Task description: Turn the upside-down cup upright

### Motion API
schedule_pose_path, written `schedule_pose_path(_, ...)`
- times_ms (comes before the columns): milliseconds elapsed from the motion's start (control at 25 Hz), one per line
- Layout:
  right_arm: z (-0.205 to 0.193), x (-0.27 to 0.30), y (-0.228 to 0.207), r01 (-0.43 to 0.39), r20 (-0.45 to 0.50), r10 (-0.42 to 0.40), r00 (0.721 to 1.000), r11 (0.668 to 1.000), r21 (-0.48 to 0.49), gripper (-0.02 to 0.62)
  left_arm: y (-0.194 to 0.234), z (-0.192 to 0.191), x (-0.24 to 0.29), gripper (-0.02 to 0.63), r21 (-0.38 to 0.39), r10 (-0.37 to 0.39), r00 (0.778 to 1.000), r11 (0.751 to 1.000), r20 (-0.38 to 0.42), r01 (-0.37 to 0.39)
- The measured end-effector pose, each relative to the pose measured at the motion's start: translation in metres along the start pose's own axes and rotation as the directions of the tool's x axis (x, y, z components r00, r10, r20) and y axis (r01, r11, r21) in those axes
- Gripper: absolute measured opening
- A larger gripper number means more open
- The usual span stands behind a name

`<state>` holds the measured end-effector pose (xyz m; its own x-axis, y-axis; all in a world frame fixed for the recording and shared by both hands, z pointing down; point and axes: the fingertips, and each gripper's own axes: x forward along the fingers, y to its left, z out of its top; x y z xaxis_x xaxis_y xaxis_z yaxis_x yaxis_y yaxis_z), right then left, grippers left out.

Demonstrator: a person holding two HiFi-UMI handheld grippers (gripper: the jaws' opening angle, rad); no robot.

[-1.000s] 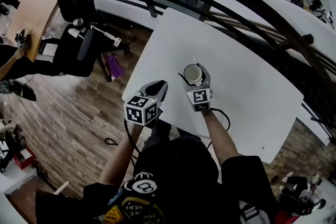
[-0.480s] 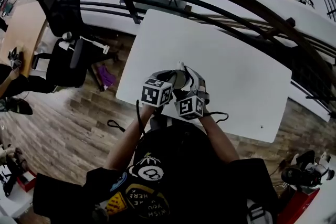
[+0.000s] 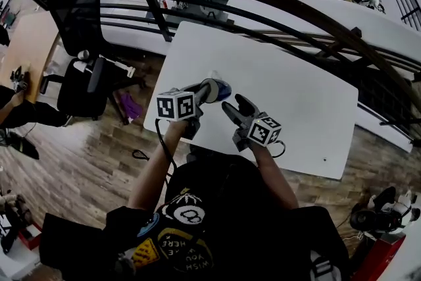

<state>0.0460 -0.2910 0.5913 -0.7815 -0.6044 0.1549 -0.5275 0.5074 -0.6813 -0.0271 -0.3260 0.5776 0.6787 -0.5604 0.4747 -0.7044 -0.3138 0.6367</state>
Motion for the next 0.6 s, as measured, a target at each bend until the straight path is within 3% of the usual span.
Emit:
schedule_pose_path(40,0.008,0.001,0.001,-0.075,0.056,0.066,0.996,0.981,0.177,0.329,-0.002,0.003,0.0,0.046,0.014,-0.005,1.0,1.0,0.014,0.005)
schedule_pose_path(80,0.014,0.004,0.002,-0.152,0.111,0.123,0.986,0.934,0.322,0.325,-0.004,0.005,0.001,0.046,0.021,-0.01,1.0,1.0,0.03,0.01)
schedule_pose_path(160,0.017,0.01,0.003,-0.274,0.198,0.197,0.96,0.791,0.547,0.326,-0.008,0.009,0.001,0.044,0.001,-0.028,0.997,1.0,0.074,0.028)
schedule_pose_path(280,0.024,0.017,0.013,-0.434,0.339,0.271,0.901,0.535,0.725,0.37,-0.016,0.016,0.001,0.046,0.004,-0.061,0.989,0.998,0.131,0.061)
schedule_pose_path(360,0.034,0.02,0.019,-0.516,0.43,0.287,0.856,0.414,0.75,0.406,-0.019,0.016,0.0,0.046,0.043,-0.066,0.988,0.997,0.139,0.061)
schedule_pose_path(520,0.039,0.035,0.019,-0.556,0.487,0.278,0.828,0.3,0.775,0.417,-0.03,0.011,0.0,0.046,0.111,-0.118,0.984,0.988,0.133,0.103)
schedule_pose_path(600,0.043,0.038,0.023,-0.578,0.506,0.295,0.81,0.267,0.771,0.419,-0.033,0.004,0.001,0.044,0.116,-0.143,0.98,0.985,0.136,0.127)
